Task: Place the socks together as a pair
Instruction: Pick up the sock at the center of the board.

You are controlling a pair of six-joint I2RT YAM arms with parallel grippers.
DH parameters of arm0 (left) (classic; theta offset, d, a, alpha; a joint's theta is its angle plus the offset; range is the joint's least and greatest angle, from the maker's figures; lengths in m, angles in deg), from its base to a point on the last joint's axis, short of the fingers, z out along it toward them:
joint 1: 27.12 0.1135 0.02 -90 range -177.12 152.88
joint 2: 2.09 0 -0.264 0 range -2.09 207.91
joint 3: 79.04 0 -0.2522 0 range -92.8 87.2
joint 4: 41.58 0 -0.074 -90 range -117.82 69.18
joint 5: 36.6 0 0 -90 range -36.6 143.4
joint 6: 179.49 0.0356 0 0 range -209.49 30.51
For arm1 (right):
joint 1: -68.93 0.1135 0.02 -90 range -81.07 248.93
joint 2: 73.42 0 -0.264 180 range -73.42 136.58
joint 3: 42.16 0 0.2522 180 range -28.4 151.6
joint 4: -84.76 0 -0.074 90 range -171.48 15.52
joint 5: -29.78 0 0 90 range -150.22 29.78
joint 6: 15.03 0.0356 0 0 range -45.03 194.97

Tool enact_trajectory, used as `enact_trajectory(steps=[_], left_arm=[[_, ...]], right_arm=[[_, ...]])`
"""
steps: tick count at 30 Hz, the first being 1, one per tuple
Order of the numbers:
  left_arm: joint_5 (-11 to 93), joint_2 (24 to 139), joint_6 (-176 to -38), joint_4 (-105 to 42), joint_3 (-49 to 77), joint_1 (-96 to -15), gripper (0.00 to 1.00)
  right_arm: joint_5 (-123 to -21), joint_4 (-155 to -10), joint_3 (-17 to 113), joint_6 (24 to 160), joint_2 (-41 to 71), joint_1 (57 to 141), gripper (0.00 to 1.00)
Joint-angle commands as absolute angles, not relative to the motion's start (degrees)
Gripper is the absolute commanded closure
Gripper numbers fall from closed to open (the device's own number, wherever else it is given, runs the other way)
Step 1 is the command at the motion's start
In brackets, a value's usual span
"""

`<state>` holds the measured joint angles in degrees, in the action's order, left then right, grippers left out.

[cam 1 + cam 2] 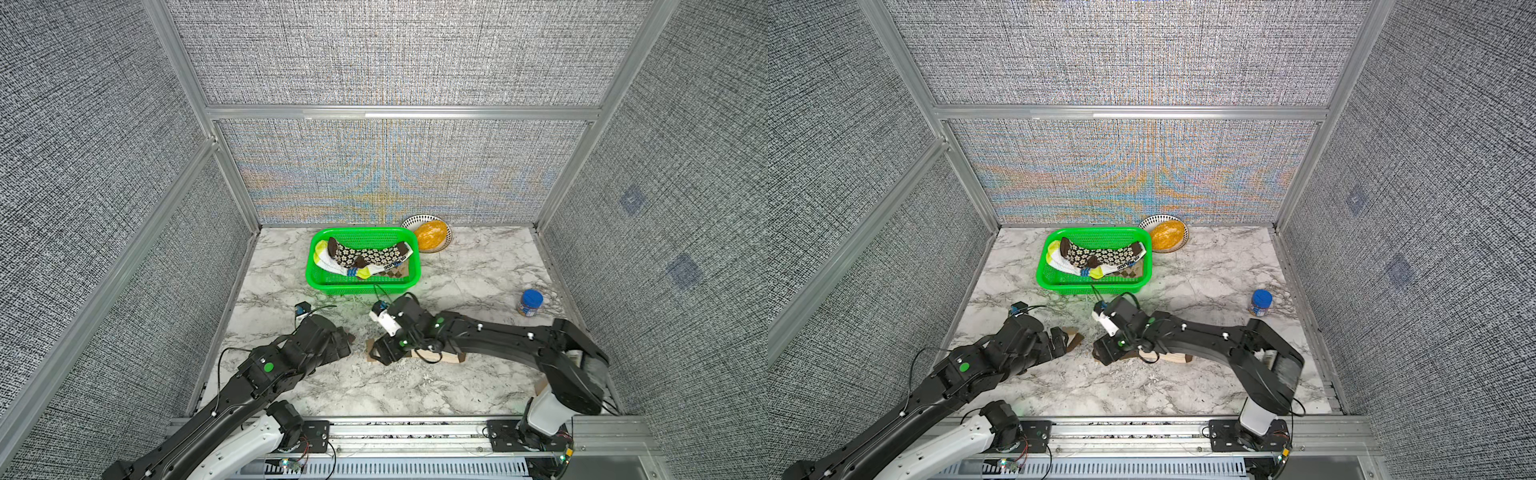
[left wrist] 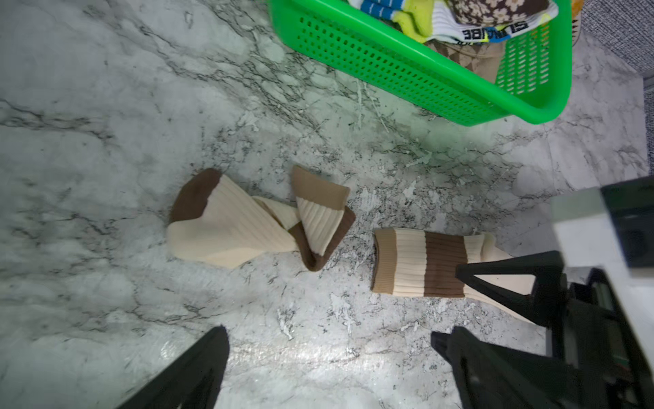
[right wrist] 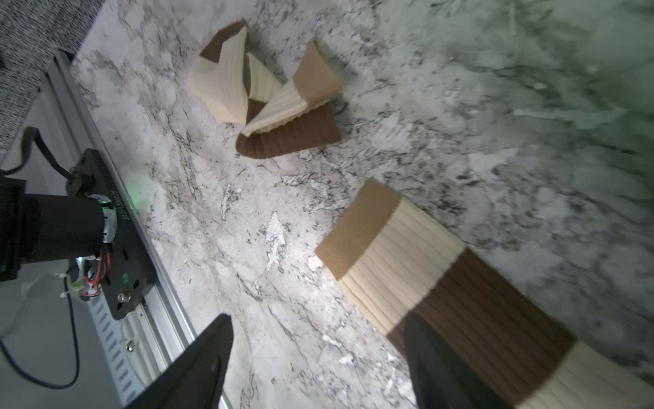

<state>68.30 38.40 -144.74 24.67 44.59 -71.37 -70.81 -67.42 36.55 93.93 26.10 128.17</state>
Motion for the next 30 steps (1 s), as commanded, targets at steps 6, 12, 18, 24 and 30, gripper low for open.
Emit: enact_trajectory(steps=[6, 12, 18, 24, 30], left_arm=[[70.49, 33.39, -143.08, 31.05, 44.28, -71.02, 0.01], [72.44, 30.85, -142.65, 33.28, 43.17, -71.05, 0.01], [73.53, 29.97, -141.96, 35.57, 41.48, -70.99, 0.01], [73.04, 29.44, -141.9, 34.87, 41.58, -70.98, 0.01], [71.02, 28.62, -141.47, 31.86, 41.54, -71.06, 0.01]], right_arm=[[-58.34, -59.6, 45.92, 91.68, 36.94, 131.5, 0.24], [-55.12, -60.42, 45.67, 92.07, 41.26, 131.77, 0.29], [-51.08, -60.83, 45.82, 90.26, 42.49, 131.81, 0.7], [-47.12, -61.25, 47.85, 83.79, 35.81, 130.33, 0.96], [-49.11, -56.34, 60.92, 71.63, 33.7, 127.42, 0.99]])
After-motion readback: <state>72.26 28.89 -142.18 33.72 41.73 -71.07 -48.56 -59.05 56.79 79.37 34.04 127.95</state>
